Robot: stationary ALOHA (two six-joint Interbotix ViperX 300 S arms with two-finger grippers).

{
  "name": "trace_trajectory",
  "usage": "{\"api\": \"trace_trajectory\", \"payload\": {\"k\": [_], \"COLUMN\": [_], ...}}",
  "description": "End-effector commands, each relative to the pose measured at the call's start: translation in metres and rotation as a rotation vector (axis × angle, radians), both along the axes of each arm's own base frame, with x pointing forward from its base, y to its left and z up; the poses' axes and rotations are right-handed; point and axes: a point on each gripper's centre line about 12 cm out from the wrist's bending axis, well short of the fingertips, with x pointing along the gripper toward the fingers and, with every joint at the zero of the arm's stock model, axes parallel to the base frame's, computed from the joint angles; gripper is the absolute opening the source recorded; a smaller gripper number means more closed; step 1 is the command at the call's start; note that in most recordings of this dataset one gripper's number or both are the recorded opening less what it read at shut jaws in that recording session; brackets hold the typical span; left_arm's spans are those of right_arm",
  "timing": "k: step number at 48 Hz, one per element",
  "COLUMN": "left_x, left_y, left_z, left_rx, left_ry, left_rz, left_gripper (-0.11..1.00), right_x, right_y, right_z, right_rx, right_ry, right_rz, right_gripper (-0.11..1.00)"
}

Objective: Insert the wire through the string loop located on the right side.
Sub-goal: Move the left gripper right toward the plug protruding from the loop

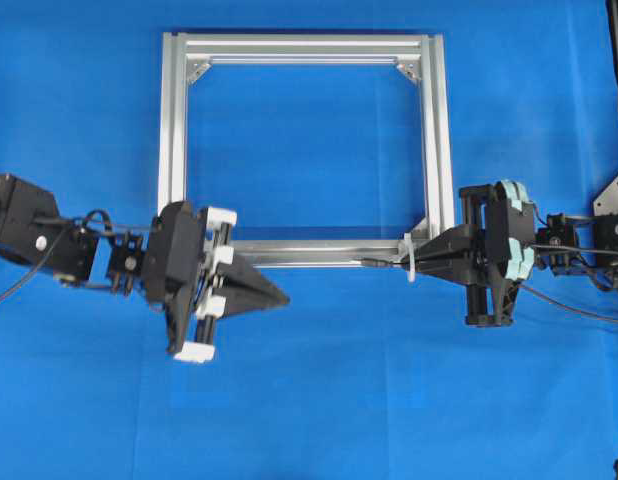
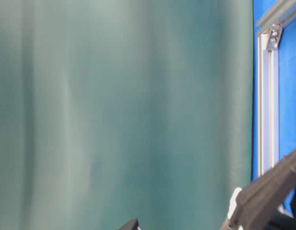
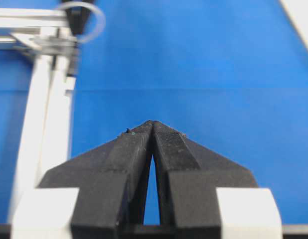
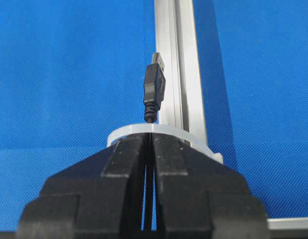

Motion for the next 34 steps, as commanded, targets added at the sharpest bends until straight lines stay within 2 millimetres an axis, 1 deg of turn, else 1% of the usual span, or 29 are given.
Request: {"api": "trace_trajectory", "payload": {"k": [1,11,17,24,29,34], "left_x": [0.001,0.007,0.018,0.041,0.064,0.084], "left_y": [-0.003,0.002,0.003,0.006,0.012,0.014], "left_z": [0.014,0.016,0.019,0.017,0.019,0.023], "left_rx": [-0.011,-0.013,-0.015,0.001,0.003,0.001], "left_ry": [-0.04,-0.046,-0.06,-0.044,-0.025,-0.016], "left_rz": [-0.009,0.007,0.017,0.032,0.054,0.063], "left_gripper": [0.0,0.0,0.0,0.0,0.0,0.0], "right_x": [0.003,0.004,0.004,0.005,0.004,0.004], "right_y": [0.0,0.0,0.0,0.0,0.0,0.0], "right_z": [0.004,0.005,0.005,0.006,0.005,0.005], "right_rx": [0.003,0.004,0.003,0.004,0.004,0.003], "right_ry": [-0.019,-0.022,-0.022,-0.025,-0.024,-0.024], "right_rz": [-0.004,-0.002,-0.002,-0.004,-0.002,-0.002], "right_gripper": [-0.04,-0.04,-0.04,-0.04,-0.04,-0.04]}}
